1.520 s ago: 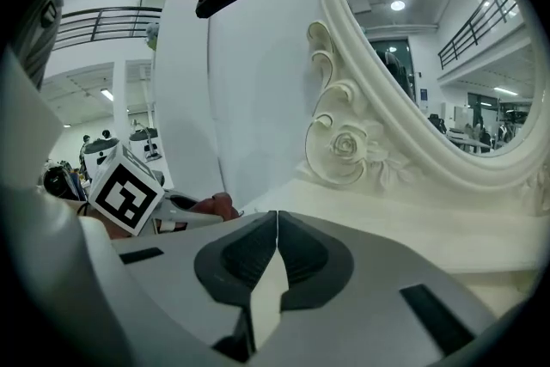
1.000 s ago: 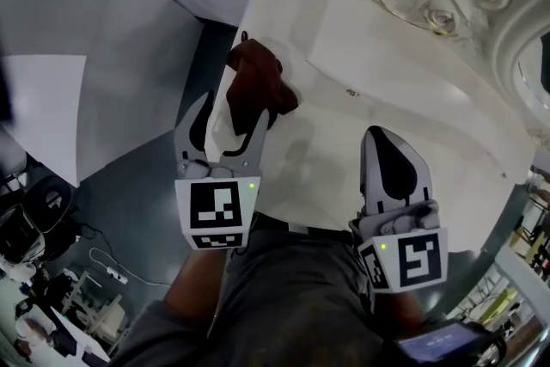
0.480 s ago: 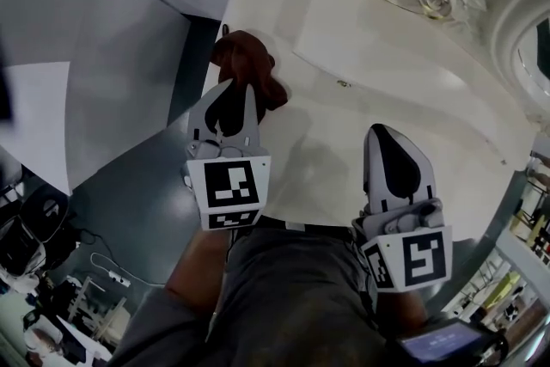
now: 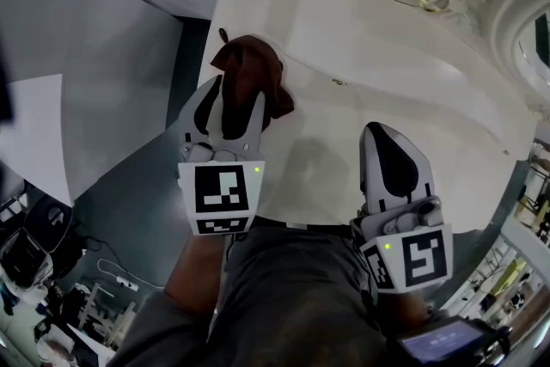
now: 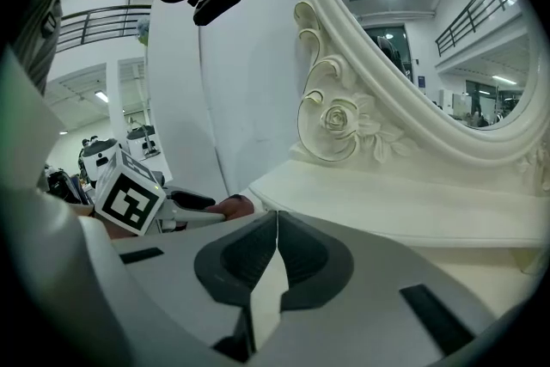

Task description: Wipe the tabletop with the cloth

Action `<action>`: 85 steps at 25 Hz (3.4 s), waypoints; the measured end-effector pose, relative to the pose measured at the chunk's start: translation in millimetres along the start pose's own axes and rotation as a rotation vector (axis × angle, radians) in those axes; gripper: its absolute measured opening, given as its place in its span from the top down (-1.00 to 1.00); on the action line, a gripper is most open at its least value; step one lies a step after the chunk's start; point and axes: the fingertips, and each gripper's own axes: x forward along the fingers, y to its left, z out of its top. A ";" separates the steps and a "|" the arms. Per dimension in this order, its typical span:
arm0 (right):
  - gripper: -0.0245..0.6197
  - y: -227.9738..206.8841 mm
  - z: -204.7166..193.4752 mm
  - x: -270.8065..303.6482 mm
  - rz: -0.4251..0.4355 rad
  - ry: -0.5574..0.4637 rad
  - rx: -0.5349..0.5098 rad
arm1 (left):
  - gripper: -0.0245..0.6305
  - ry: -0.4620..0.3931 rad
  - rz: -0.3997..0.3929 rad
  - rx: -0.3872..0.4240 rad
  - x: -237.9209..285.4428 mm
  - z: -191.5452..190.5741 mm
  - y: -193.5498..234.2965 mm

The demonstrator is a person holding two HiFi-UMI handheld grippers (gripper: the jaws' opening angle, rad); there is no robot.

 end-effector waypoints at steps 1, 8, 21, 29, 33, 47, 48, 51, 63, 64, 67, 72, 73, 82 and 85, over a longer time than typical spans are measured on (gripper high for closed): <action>0.88 0.1 0.4 0.1 0.000 -0.002 0.001 | 0.17 -0.010 -0.013 -0.010 -2.3 4.7 -2.9; 0.88 -12.3 -4.4 -3.1 0.006 -0.009 0.016 | 0.58 0.056 0.013 0.075 10.8 -6.9 -16.4; 0.88 -63.8 -21.8 -44.4 -0.025 -0.034 0.071 | 0.73 0.107 0.214 0.082 0.7 -16.4 9.6; 0.88 -101.9 -42.2 -75.9 -0.063 -0.031 0.099 | 0.75 0.127 0.265 0.129 2.7 -19.4 -5.8; 0.88 -117.6 -48.4 -89.7 -0.073 -0.039 0.115 | 0.76 0.130 0.245 0.126 6.1 -16.4 -29.8; 0.88 -151.3 -66.4 -125.9 -0.110 -0.055 0.145 | 0.76 0.140 0.170 0.131 14.9 -15.2 -104.2; 0.88 -155.1 -68.1 -129.3 -0.115 -0.056 0.148 | 0.76 0.142 0.169 0.135 15.8 -14.5 -108.5; 0.88 -166.2 -73.0 -140.9 -0.131 -0.058 0.155 | 0.76 0.146 0.165 0.137 17.3 -12.7 -121.5; 0.88 -209.4 -90.4 -185.5 -0.180 -0.069 0.166 | 0.76 0.129 0.069 0.168 38.3 0.7 -207.2; 0.88 -211.9 -91.6 -189.0 -0.182 -0.072 0.166 | 0.76 0.127 0.060 0.169 40.3 1.7 -214.9; 0.88 -220.2 -94.8 -201.2 -0.190 -0.082 0.165 | 0.76 0.118 0.035 0.177 45.3 4.7 -239.2; 0.88 -239.6 -101.7 -223.7 -0.208 -0.094 0.167 | 0.76 0.108 0.009 0.186 52.5 9.7 -276.1; 0.88 -243.7 -103.1 -228.1 -0.212 -0.096 0.168 | 0.76 0.107 0.003 0.187 53.7 10.8 -283.0; 0.88 -272.4 -114.6 -262.1 -0.230 -0.120 0.173 | 0.76 0.097 -0.045 0.198 59.8 16.3 -343.6; 0.88 -274.9 -117.3 -268.3 -0.217 -0.126 0.169 | 0.76 0.098 -0.052 0.194 57.4 14.4 -357.0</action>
